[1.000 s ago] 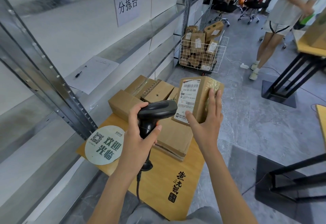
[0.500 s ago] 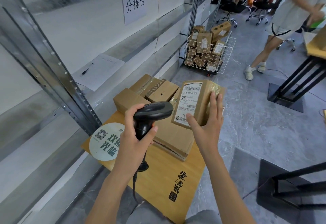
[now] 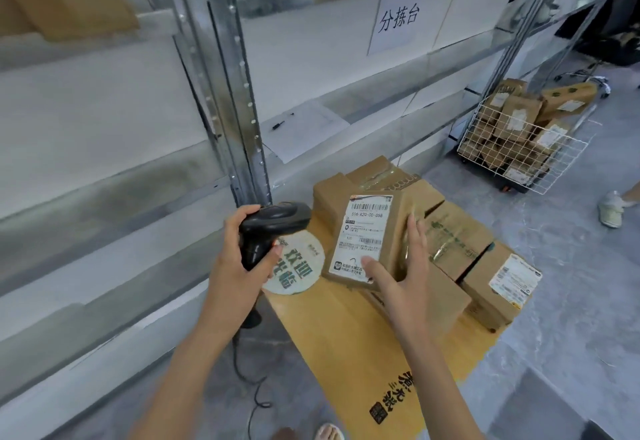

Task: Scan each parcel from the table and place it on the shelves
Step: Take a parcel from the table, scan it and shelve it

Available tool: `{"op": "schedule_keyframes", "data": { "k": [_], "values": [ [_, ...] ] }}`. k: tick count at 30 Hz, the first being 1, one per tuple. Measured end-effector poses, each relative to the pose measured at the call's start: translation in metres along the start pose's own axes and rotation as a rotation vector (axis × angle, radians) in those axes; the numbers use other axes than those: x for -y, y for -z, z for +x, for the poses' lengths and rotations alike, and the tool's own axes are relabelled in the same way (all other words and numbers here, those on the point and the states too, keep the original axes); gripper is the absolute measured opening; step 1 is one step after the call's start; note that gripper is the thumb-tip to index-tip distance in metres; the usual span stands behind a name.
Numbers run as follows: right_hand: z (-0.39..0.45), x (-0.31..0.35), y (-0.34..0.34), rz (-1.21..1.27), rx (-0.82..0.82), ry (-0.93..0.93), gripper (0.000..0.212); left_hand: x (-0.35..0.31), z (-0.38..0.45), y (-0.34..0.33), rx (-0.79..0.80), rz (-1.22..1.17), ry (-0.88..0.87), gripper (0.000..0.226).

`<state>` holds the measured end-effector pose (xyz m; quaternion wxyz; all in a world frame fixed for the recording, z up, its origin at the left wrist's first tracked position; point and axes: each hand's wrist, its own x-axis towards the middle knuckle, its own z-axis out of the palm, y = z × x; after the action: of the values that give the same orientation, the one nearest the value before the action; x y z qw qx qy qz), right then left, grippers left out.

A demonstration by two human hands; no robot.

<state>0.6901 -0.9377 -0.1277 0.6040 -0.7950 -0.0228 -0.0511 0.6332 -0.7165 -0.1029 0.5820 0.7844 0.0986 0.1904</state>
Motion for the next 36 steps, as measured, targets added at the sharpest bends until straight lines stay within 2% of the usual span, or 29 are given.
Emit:
{"op": "schedule_keyframes", "data": {
  "k": [9,19,27,36],
  "values": [
    [-0.036,0.06,-0.144,0.112,0.421,0.011,0.096,0.021,-0.052,0.152,-0.382,0.043,0.067,0.064],
    [-0.194,0.147,-0.348,0.309,0.856,0.034,0.094,0.035,-0.171,0.358,-0.799,0.118,0.117,0.062],
    [-0.303,0.178,-0.434,0.317,1.1,0.027,0.094,0.04,-0.255,0.443,-1.021,0.156,0.145,0.064],
    [-0.411,0.224,-0.533,0.342,1.394,-0.024,0.094,0.048,-0.342,0.533,-1.383,0.189,0.166,0.062]
  ]
}}
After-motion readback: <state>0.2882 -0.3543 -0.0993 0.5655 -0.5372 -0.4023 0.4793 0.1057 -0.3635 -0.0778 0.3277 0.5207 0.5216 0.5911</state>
